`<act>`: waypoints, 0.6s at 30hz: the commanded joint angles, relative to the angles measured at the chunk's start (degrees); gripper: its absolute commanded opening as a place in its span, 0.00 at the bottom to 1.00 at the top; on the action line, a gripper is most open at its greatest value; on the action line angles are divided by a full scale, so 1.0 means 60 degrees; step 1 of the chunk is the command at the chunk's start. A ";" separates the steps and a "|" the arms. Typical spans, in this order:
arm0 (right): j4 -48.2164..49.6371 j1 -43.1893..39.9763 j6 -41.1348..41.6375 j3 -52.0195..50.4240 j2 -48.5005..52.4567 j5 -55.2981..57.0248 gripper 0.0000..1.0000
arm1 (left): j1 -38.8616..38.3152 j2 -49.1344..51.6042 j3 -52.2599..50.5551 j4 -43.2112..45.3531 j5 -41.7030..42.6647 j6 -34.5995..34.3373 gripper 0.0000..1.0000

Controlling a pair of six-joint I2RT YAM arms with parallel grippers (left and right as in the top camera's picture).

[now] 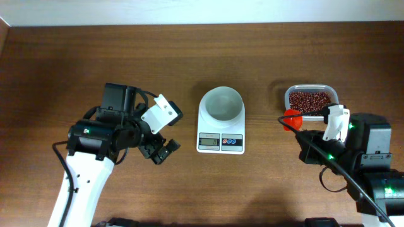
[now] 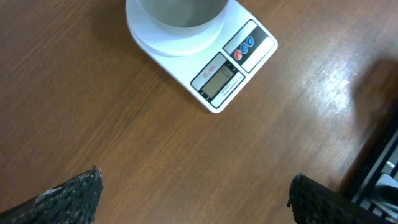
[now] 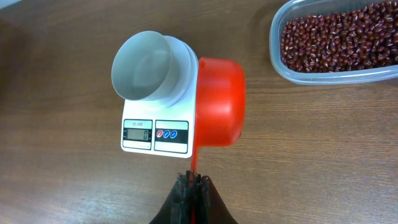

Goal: Scoop and weigh 50g on scale

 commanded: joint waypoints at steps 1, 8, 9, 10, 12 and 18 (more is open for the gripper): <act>0.0036 -0.0076 -0.0036 0.0270 -0.0036 0.0058 0.04 | 0.0040 0.0033 -0.0109 -0.0018 0.0135 0.0328 0.99; 0.0120 -0.0076 -0.0058 0.0364 0.0011 0.1483 0.04 | 0.0040 0.0033 -0.0109 -0.0018 0.0135 0.0328 0.99; 0.0113 -0.0076 -0.0288 0.0579 0.0157 0.1501 0.04 | 0.0040 0.0033 -0.0109 -0.0018 0.0135 0.0328 0.99; 0.0076 -0.0076 -0.0517 0.0885 0.0412 0.1515 0.04 | 0.0040 0.0033 -0.0109 -0.0018 0.0138 0.0328 0.99; -0.0637 -0.0076 -0.0692 0.2259 0.1585 0.2470 0.04 | 0.0040 0.0033 -0.0109 -0.0018 0.0135 0.0328 0.99; -0.1570 -0.0076 -0.1016 0.4652 0.5264 0.5002 0.04 | 0.0040 0.0033 -0.0109 -0.0018 0.0135 0.0328 0.99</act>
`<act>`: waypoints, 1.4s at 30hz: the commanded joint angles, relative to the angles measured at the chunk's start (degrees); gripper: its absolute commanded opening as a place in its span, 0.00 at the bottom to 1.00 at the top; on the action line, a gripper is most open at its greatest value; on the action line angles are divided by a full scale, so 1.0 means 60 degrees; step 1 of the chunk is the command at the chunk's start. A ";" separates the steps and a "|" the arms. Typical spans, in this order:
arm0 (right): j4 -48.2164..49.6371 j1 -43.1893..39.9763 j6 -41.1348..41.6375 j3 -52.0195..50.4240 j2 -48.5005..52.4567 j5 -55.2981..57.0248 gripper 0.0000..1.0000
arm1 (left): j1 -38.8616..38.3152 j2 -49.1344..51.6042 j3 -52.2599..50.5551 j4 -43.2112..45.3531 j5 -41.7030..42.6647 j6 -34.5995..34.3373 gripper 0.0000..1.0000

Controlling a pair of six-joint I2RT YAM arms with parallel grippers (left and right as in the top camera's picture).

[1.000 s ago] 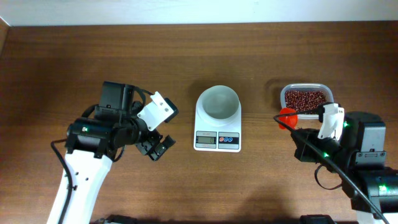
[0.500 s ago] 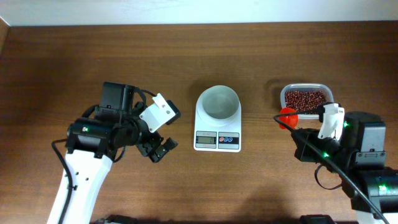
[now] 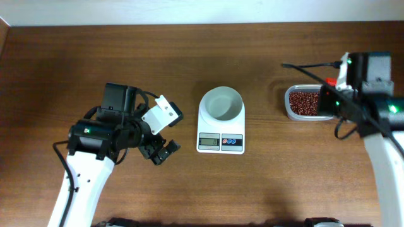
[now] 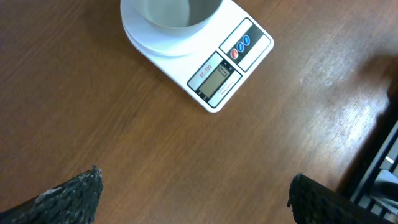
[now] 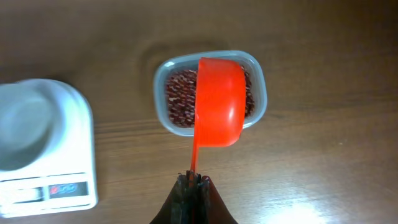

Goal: Scoop and weigh 50g on scale
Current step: 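Dip scoop into red beans with right gripper and scoop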

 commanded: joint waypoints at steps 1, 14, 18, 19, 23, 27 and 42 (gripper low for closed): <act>-0.0015 -0.0058 -0.0353 0.0146 0.1253 0.1180 0.04 | 0.0040 0.0000 -0.0080 -0.0004 0.0106 0.0149 0.99; 0.0874 -0.1333 -0.0849 -0.0131 0.4109 0.0477 0.04 | 0.0040 0.0000 -0.0080 -0.0004 0.0106 0.0149 0.99; 0.0882 -0.1479 -0.0856 -0.0259 0.4124 0.0481 0.04 | 0.0040 0.0000 -0.0080 -0.0004 0.0109 0.0149 0.99; 0.0896 -0.1479 -0.1104 -0.0262 0.4124 0.0448 0.04 | 0.0040 0.0000 -0.0080 -0.0004 0.0106 0.0149 0.99; 0.1089 -0.1479 -0.1104 -0.0262 0.4124 -0.0058 0.04 | 0.0040 0.0000 -0.0080 -0.0004 0.0106 0.0149 0.99; 0.1137 -0.1483 -0.1100 -0.0262 0.4754 -0.0382 0.04 | 0.0040 0.0000 -0.0080 -0.0004 0.0106 0.0149 0.99; 0.0594 -0.3027 -0.2361 -0.0237 0.4663 -0.5340 0.04 | 0.0040 0.0000 -0.0080 -0.0004 0.0106 0.0149 0.99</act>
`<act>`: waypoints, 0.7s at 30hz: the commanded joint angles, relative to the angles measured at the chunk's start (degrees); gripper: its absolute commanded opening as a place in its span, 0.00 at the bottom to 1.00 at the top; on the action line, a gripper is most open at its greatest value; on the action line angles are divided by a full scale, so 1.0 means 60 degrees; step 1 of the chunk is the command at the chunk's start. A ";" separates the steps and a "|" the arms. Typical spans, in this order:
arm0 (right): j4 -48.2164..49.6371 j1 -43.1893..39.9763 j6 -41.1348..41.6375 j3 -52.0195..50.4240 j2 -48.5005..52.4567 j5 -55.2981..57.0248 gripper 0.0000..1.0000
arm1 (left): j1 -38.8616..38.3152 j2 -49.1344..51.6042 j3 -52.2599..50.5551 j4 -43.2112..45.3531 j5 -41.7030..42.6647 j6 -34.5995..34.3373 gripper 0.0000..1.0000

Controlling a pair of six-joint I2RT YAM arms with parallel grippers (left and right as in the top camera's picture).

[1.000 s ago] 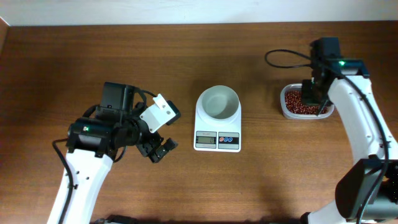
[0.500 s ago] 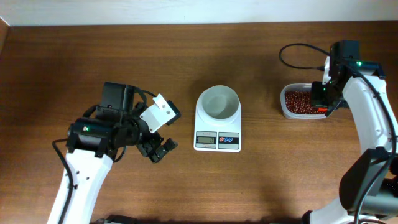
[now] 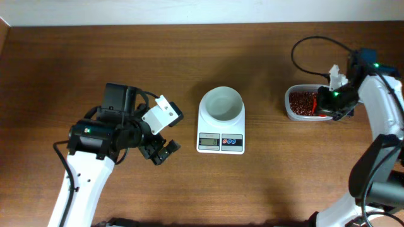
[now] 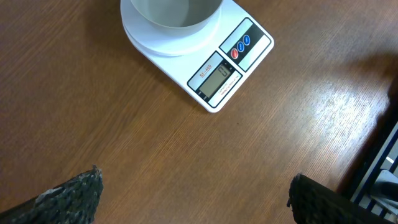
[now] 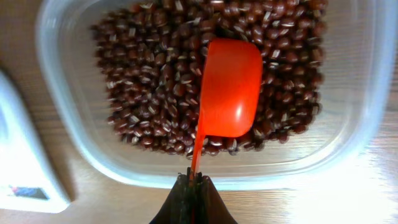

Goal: Scoop and weigh 50g on scale
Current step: 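Dip scoop into red beans with right gripper and scoop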

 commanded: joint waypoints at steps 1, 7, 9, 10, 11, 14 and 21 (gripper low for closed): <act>-0.0091 -0.0714 -0.0514 -0.0091 -0.0233 -0.2033 0.04 | 0.0040 -0.0004 -0.0066 -0.0011 0.0109 0.0149 0.99; 0.0058 -0.1694 -0.1024 -0.0882 -0.0047 -0.3413 0.04 | 0.0040 -0.0004 -0.0066 -0.0011 0.0106 0.0149 0.99; 0.0306 -0.1705 -0.1016 -0.0973 -0.0040 -0.3534 0.04 | 0.0040 -0.0004 -0.0066 -0.0011 0.0109 0.0149 0.99; 0.0342 -0.1705 -0.1016 -0.0973 -0.0040 -0.3537 0.04 | 0.0040 -0.0004 -0.0066 -0.0011 0.0106 0.0149 0.99; 0.0342 -0.1712 -0.1020 -0.0973 -0.0040 -0.3665 0.04 | 0.0040 -0.0004 -0.0066 -0.0011 0.0106 0.0149 0.99; 0.0350 -0.2127 -0.1027 -0.0973 -0.0040 -0.4535 0.04 | 0.0040 -0.0004 -0.0066 -0.0011 0.0109 0.0149 0.99; -0.0160 -0.3089 -0.1738 -0.0973 -0.0040 -0.5395 0.04 | 0.0040 -0.0004 -0.0066 -0.0011 0.0106 0.0149 0.99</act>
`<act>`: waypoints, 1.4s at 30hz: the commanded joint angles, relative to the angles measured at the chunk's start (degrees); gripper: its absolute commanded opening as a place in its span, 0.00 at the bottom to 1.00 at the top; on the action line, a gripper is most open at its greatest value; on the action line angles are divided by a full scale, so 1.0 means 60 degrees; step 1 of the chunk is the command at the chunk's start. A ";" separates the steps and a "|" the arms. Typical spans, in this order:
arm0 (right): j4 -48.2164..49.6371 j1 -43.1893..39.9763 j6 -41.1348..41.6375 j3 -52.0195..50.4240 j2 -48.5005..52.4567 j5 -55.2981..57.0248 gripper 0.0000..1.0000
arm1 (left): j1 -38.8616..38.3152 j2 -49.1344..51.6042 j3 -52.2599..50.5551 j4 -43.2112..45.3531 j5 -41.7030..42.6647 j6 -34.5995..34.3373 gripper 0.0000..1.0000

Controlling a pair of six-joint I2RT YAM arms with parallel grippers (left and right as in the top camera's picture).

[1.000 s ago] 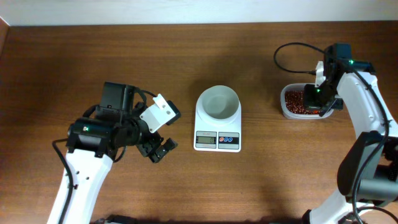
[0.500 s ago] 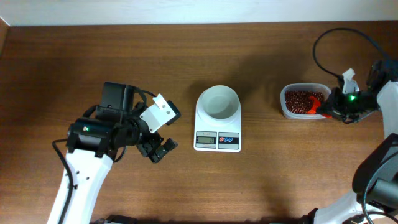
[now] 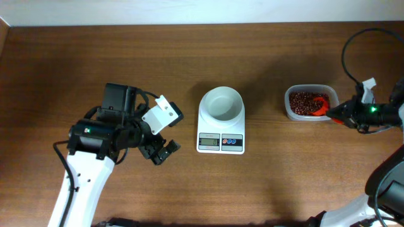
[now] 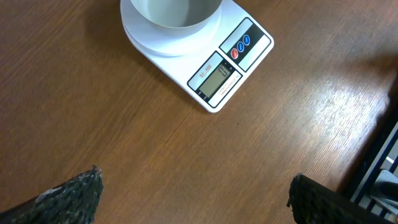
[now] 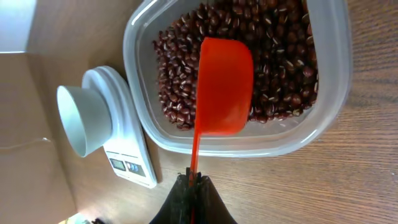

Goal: Scoop and weigh 50g on scale
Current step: 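Dip scoop into red beans with right gripper and scoop, then carry scoop over white bowl and tip beans in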

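A white scale (image 3: 221, 142) stands mid-table with an empty white bowl (image 3: 221, 104) on it. To its right is a clear container (image 3: 289, 107) of red beans (image 5: 273, 37). My right gripper (image 5: 194, 180) is shut on the thin handle of a red scoop (image 5: 224, 87). The scoop's cup lies on the beans with its smooth outside toward the wrist camera, so its contents are hidden. From overhead, the right gripper (image 3: 346, 113) sits just right of the container. My left gripper (image 3: 158, 151) hangs open left of the scale (image 4: 211, 68), with nothing in it.
The brown wooden table (image 3: 265, 183) carries only the scale and the bean container. A pale wall edge (image 3: 189, 12) runs along the back. A black cable (image 3: 353, 44) loops above the right arm.
My right arm has swung out to the right and tilted low, so the scoop's handle now points right. The cup stays on the beans. The left arm has not moved.
First my right gripper held the red scoop between scale and container. Then it was above the container, and later the cup was down among the beans. Now the wrist is tilted low at the container's right. The left gripper stayed open throughout.
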 commanded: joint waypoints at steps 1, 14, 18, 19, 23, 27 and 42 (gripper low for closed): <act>-0.0040 -0.0087 -0.0277 -0.0040 -0.0036 -0.0645 0.04 | 0.0040 -0.0004 -0.0066 -0.0011 0.0109 0.0149 0.99; -0.0295 -0.0091 -0.0273 -0.0040 -0.0036 -0.1031 0.04 | 0.0040 -0.0004 -0.0066 -0.0011 0.0106 0.0149 0.99; -0.0430 -0.0375 -0.0270 -0.0040 -0.0036 -0.1392 0.04 | 0.0040 -0.0004 -0.0066 -0.0011 0.0109 0.0149 0.99; -0.0506 -0.0495 -0.0270 -0.0040 -0.0036 -0.1151 0.04 | 0.0040 -0.0004 -0.0066 -0.0011 0.0109 0.0149 0.99; -0.0441 -0.0849 -0.0273 -0.0040 -0.0036 -0.1920 0.04 | 0.0040 -0.0004 -0.0066 -0.0011 0.0109 0.0149 0.99; -0.0652 -0.0896 -0.0455 -0.0040 -0.0036 -0.2834 0.04 | 0.0040 -0.0004 -0.0066 -0.0011 0.0109 0.0149 0.99; -0.1035 0.1996 -0.0769 -0.0040 -0.0036 -0.4747 0.04 | 0.0040 -0.0004 -0.0066 -0.0011 0.0109 0.0149 0.99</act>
